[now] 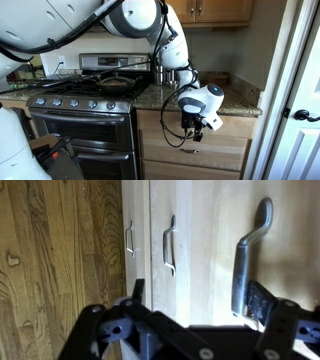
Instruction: Open the topmost drawer on the right
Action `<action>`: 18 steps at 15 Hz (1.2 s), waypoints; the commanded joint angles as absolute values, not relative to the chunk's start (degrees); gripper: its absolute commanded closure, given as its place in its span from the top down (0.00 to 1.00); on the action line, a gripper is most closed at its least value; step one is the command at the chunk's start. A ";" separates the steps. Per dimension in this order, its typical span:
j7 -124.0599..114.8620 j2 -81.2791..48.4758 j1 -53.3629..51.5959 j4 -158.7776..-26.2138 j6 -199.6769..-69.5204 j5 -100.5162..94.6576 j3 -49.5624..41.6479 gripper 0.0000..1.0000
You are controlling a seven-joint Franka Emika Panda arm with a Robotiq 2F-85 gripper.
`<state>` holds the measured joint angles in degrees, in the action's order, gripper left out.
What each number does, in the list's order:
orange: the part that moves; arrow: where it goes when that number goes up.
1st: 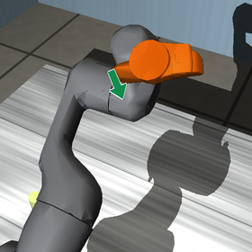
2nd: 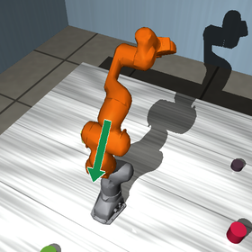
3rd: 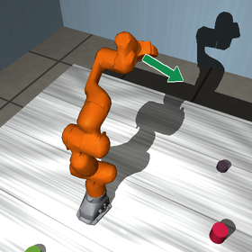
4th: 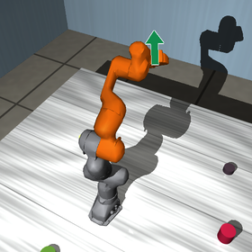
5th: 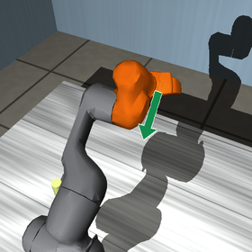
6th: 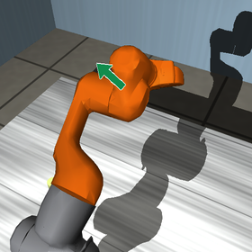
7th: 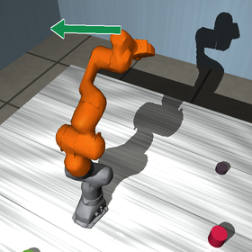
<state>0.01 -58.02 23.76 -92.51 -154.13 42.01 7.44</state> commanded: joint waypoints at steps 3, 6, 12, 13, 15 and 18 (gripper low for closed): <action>-3.11 -59.85 20.78 -89.49 -147.57 38.43 2.68 1.00; -4.49 -58.08 18.92 -91.58 -146.58 36.32 -0.70 1.00; 0.86 -53.77 21.02 -99.19 -151.49 38.92 0.12 1.00; 1.51 -53.20 21.27 -100.45 -152.53 39.43 0.21 1.00; 2.43 -51.86 21.83 -103.24 -153.92 40.56 0.23 1.00; 4.39 -50.05 23.05 -107.31 -156.45 42.98 0.49 1.00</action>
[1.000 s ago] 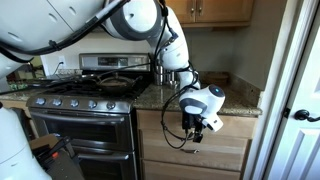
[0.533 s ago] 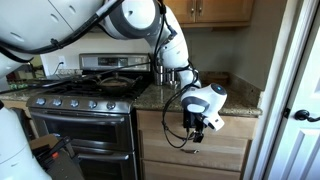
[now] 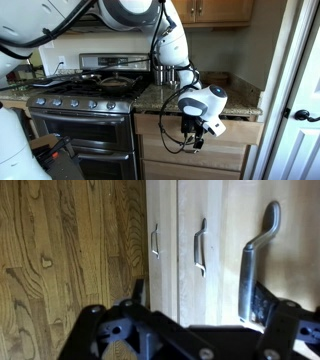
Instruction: Open the topmost drawer on the right
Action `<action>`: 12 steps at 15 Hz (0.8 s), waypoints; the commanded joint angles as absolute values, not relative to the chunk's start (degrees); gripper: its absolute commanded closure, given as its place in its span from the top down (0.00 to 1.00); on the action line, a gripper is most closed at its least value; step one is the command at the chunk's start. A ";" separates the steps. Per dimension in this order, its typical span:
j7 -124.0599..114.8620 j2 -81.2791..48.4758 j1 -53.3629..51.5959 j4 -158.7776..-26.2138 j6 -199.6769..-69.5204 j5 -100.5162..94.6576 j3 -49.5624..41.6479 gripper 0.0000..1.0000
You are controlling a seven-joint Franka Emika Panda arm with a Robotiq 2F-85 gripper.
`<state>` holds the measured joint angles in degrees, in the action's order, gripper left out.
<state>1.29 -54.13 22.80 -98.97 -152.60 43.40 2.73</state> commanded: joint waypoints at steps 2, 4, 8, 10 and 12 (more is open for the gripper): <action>6.04 -49.07 24.21 -109.76 -158.17 45.25 0.76 1.00; 9.04 -48.23 25.56 -112.19 -159.68 47.94 1.17 1.00; 14.14 -47.56 27.57 -115.02 -160.34 52.18 0.69 1.00; 17.06 -47.03 28.67 -116.44 -160.43 54.87 0.56 1.00; 19.44 -46.75 29.14 -117.52 -160.17 57.26 -0.13 1.00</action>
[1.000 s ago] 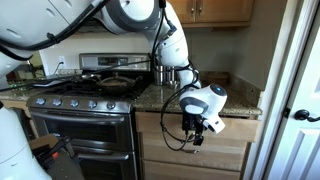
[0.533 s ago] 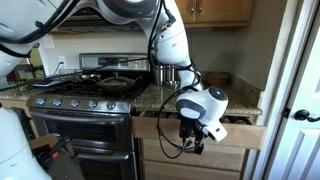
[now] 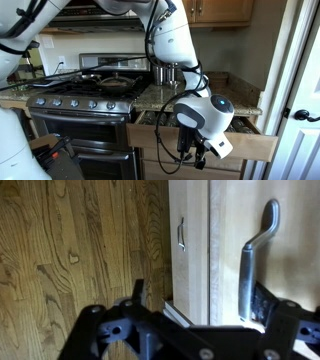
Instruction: Open the topmost drawer on the right
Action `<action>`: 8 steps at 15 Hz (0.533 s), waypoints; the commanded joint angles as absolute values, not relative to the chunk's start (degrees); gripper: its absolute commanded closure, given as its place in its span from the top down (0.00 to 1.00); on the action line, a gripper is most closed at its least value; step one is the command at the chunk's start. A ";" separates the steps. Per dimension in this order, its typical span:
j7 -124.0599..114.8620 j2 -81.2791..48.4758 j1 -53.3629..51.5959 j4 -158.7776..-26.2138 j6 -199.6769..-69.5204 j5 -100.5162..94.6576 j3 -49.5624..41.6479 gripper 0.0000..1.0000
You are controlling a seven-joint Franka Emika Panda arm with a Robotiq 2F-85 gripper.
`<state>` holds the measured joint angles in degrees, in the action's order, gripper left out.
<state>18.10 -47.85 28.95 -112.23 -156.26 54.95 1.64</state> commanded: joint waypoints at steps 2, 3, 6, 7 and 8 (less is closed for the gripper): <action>21.04 -46.48 29.26 -118.60 -159.98 59.59 -1.29 1.00; 22.08 -46.29 29.26 -119.18 -159.77 60.84 -1.75 1.00; 25.16 -46.09 28.94 -120.27 -158.87 63.83 -3.32 1.00; 27.48 -45.53 29.56 -120.53 -157.86 65.11 -3.07 1.00; 30.21 -44.82 30.23 -120.82 -157.04 66.65 -2.61 1.00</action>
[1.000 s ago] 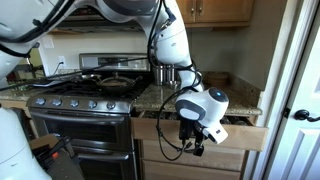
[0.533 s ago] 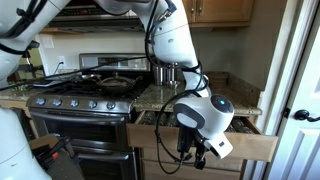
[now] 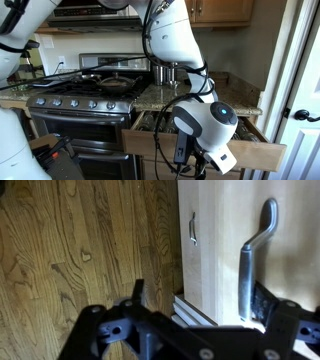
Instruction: Open the topmost drawer on the right
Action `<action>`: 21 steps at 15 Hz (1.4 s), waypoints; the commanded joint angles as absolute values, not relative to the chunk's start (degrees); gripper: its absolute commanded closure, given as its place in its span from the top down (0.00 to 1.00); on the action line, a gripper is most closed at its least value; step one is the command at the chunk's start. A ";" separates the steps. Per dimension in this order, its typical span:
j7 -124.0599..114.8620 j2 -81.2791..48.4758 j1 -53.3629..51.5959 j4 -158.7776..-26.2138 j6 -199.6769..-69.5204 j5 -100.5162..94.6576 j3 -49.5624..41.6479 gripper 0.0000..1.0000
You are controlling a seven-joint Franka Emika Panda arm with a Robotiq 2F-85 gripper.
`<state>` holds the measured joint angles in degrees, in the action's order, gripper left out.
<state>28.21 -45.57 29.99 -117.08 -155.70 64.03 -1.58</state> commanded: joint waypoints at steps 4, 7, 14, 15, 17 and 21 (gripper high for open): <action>39.80 -41.87 30.04 -121.88 -157.04 73.59 -1.87 1.00; 46.94 -40.15 32.35 -123.09 -158.35 77.41 0.95 1.00; 53.35 -35.39 30.97 -127.19 -157.71 83.31 0.67 1.00; 51.66 -34.17 30.65 -128.58 -156.39 81.01 0.17 1.00; 49.75 -31.29 30.35 -131.10 -155.13 78.72 -0.36 1.00; 42.04 -25.92 22.28 -133.86 -149.05 72.75 -8.94 1.00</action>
